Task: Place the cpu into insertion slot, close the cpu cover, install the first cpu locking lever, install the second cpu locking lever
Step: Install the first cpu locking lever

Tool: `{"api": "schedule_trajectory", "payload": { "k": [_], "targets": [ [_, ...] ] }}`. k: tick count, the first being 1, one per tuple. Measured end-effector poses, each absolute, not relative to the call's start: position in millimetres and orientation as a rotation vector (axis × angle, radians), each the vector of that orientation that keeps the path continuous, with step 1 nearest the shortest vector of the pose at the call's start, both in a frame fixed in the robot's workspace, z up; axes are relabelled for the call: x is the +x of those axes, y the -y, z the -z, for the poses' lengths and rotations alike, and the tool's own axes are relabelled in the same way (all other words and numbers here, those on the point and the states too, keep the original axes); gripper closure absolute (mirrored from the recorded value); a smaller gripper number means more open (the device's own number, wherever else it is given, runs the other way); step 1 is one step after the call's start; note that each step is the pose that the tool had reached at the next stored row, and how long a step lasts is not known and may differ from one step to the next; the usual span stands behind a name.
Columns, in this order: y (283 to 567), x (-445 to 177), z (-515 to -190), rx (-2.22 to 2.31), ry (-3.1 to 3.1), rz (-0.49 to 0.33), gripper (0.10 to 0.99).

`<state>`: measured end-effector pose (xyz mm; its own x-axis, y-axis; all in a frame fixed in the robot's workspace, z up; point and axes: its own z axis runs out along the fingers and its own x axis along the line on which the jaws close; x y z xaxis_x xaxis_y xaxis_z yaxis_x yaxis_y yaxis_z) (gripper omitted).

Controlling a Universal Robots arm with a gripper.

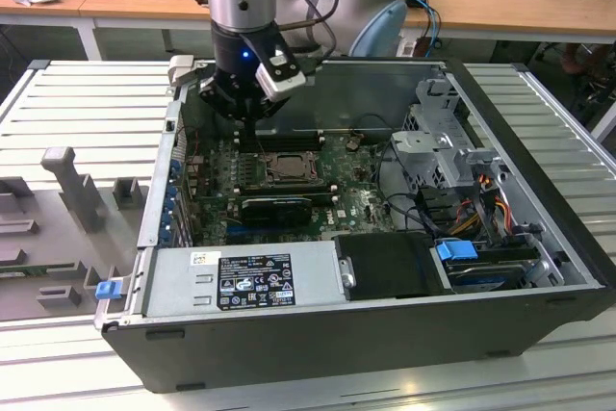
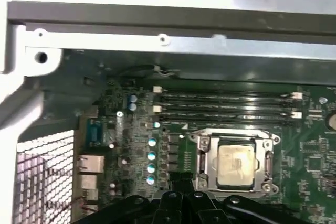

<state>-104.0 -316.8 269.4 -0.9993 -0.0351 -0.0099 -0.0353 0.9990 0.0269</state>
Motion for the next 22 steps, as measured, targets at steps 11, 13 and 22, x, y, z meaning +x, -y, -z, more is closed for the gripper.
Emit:
{"api": "schedule_trajectory", "payload": {
  "k": [11, 13, 22],
  "targets": [
    [289.8, -110.1, -261.1, -0.054, -3.131, -0.043, 0.980],
    [285.5, -109.8, -260.7, -0.054, -3.131, -0.043, 0.980],
    [285.0, -87.5, -260.0, -0.053, -3.132, -0.043, 0.980]
  ]
}}
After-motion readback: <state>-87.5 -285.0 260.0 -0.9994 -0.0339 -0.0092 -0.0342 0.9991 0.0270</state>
